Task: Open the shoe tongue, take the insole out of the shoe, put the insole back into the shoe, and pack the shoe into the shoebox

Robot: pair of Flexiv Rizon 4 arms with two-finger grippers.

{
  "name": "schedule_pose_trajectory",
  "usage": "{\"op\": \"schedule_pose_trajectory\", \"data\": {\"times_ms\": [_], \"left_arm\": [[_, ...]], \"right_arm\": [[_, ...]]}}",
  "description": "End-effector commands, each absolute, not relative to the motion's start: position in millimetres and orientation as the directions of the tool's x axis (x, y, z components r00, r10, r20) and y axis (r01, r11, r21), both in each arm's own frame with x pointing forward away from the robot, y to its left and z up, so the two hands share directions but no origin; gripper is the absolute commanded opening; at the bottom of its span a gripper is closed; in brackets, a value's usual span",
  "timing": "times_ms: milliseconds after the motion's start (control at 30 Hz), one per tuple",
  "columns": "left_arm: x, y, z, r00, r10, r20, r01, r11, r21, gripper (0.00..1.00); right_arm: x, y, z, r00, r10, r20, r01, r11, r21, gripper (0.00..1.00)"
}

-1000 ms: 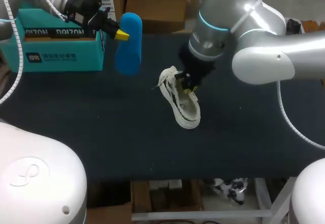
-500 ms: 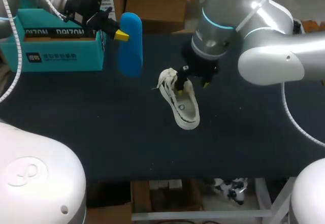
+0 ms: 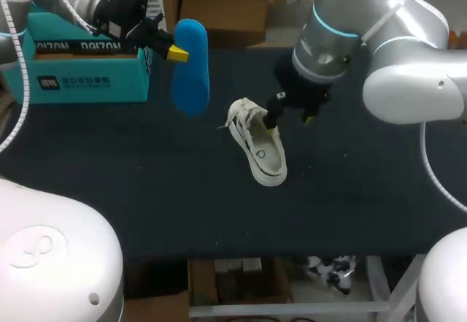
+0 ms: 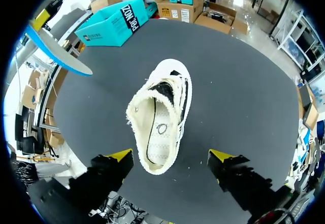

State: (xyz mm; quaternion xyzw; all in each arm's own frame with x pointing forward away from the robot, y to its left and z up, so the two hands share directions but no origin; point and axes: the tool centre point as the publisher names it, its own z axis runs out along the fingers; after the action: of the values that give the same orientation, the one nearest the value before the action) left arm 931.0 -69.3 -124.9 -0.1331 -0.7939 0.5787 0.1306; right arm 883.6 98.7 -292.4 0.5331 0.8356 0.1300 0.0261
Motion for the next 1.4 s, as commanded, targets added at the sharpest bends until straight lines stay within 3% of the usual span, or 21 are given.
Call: {"op": "schedule_pose_trajectory", "data": {"times_ms": [33, 200, 400, 833, 1100, 1400], "left_arm": [[922, -72, -128, -0.938, 0.344, 0.046, 0.059, 0.29, -0.955, 0.0], [893, -92, -137, -0.954, 0.301, 0.012, 0.075, 0.275, -0.958, 0.0], [870, -113, -134, -0.972, 0.236, -0.013, 0.081, 0.281, -0.956, 0.0], [851, -137, -131, -0.971, 0.24, 0.004, 0.053, 0.229, -0.972, 0.0], [848, -154, -132, -0.97, 0.243, 0.0, 0.05, 0.199, -0.979, 0.0], [837, -149, -123, -0.948, 0.295, 0.119, -0.09, 0.108, -0.99, 0.0]], "right_arm": [[884, 99, -292, -0.43, 0.898, 0.093, 0.885, 0.398, 0.243, 1.0], [884, 80, -281, -0.372, 0.913, 0.17, 0.923, 0.344, 0.169, 1.0], [873, 54, -274, -0.084, 0.92, 0.382, 0.996, 0.09, 0.003, 1.0], [865, 53, -274, -0.066, 0.935, 0.349, 0.997, 0.079, -0.024, 1.0], [861, 59, -267, 0.317, 0.782, 0.536, 0.928, -0.141, -0.344, 1.0], [852, 60, -264, 0.33, 0.789, 0.518, 0.921, -0.148, -0.36, 1.0]]}}
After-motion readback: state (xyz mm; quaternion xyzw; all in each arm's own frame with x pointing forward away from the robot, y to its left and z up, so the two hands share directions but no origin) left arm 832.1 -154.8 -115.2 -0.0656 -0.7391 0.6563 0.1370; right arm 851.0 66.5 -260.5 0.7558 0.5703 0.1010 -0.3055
